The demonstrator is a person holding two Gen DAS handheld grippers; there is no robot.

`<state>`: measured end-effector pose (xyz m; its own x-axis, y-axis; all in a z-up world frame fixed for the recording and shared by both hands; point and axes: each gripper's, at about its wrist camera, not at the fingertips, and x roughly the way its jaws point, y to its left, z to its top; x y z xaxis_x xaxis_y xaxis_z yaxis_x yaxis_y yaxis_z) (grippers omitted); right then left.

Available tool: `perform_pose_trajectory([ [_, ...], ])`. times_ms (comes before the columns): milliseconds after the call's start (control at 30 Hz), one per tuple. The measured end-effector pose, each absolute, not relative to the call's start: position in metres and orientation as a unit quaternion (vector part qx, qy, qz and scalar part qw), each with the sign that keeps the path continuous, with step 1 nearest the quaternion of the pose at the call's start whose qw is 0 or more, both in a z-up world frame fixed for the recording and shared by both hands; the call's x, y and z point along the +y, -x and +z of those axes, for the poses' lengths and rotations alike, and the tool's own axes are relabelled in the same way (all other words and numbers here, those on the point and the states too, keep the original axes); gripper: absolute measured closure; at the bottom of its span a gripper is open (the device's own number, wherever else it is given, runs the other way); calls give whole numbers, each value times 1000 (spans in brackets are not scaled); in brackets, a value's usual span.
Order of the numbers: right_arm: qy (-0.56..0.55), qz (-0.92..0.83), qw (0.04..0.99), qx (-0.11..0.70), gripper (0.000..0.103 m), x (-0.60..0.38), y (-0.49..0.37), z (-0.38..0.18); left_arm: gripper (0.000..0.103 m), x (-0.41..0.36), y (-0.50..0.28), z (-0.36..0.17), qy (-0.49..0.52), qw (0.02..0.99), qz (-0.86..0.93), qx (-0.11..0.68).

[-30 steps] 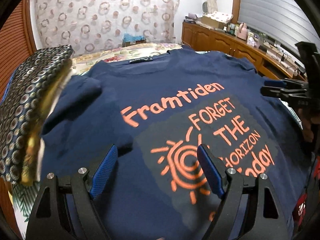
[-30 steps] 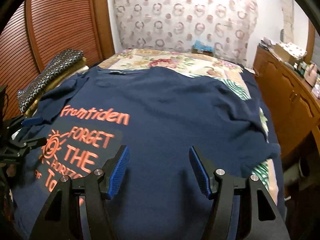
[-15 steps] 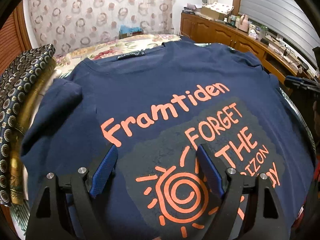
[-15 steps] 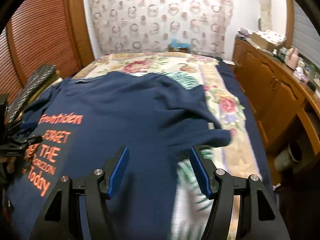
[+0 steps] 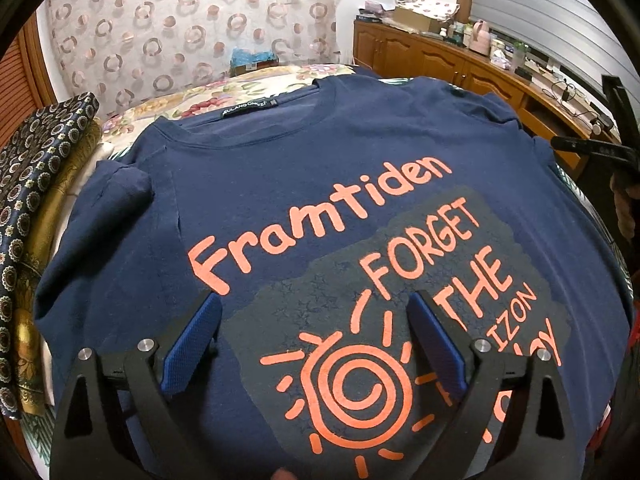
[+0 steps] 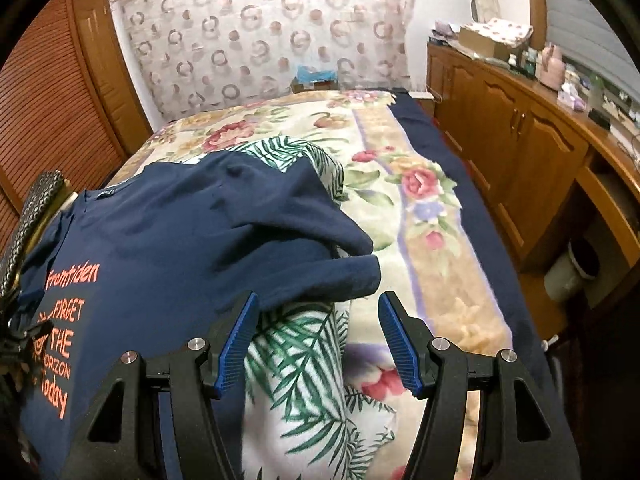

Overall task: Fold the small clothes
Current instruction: 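Move the right gripper across to the shirt's other sleeve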

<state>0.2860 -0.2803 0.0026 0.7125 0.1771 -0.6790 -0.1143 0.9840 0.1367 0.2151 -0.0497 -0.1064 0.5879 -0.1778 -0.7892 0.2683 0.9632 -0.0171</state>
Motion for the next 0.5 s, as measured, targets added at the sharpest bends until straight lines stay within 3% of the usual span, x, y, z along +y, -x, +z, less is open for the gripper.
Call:
perform_pose_trajectory([
  [500,-163,81,890,419,39,-292,-323,-11,0,-55,-212,-108,-58,886,-133,441],
])
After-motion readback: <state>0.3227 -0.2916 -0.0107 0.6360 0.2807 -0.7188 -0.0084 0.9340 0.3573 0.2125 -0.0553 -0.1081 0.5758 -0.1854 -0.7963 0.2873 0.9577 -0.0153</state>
